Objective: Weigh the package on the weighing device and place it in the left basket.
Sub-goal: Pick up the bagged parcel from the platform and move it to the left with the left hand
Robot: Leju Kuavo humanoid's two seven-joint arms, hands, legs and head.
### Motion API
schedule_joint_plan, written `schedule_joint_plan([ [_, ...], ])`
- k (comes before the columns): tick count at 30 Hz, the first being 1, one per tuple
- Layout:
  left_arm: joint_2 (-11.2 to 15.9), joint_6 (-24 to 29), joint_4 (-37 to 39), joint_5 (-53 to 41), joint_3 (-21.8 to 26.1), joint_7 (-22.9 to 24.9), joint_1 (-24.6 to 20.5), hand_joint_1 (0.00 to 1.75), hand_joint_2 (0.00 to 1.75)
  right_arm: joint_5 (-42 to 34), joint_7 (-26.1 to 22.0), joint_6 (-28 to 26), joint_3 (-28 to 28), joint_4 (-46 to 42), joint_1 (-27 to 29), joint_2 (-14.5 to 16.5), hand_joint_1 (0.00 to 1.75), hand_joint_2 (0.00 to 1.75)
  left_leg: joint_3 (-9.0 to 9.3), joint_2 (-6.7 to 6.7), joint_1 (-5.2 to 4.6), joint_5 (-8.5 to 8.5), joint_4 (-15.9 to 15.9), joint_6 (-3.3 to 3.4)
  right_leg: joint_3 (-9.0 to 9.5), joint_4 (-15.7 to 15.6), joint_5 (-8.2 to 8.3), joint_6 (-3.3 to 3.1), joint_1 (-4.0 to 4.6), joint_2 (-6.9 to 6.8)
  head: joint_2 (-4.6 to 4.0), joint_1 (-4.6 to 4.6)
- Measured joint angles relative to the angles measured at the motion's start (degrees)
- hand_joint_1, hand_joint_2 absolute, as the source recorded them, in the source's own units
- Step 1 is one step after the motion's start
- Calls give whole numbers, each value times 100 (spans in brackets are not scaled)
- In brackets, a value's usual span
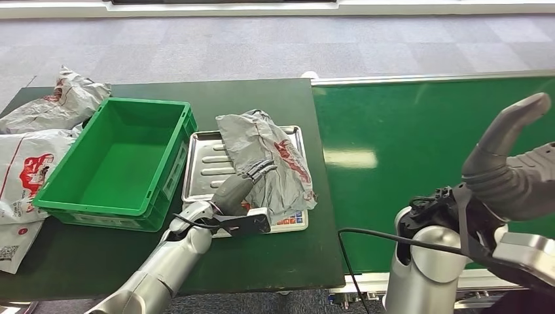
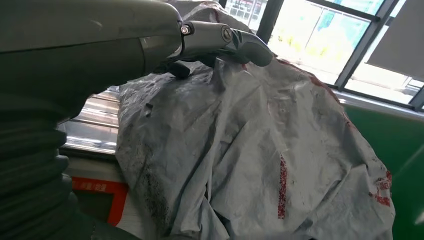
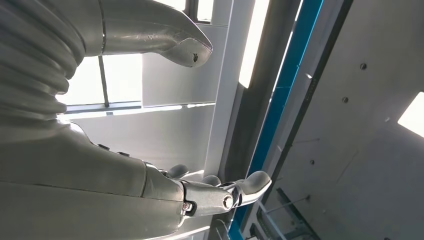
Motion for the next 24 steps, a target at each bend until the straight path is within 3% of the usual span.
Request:
schedule_joint_plan([
  [4, -32, -101, 334, -69, -79, -68, -124, 0, 175, 16, 0, -1, 1, 19, 0, 0, 0, 175, 0, 0, 0, 0, 0, 0, 0, 0, 0, 0, 0, 0, 0, -1],
  [8, -72, -96, 543, -51, -98, -145, -220, 175, 175, 62, 1, -1, 1, 23, 1, 0, 0, 175, 0, -1, 0, 0, 0, 0, 0, 0, 0, 0, 0, -1, 0, -1],
  [24, -102, -133, 714, 438, -104, -447, -453, 175, 175, 152, 1, -2, 0, 176, 15, 0, 0, 175, 1, 0, 0, 0, 0, 0, 1, 0, 0, 0, 1, 0, 0, 0],
])
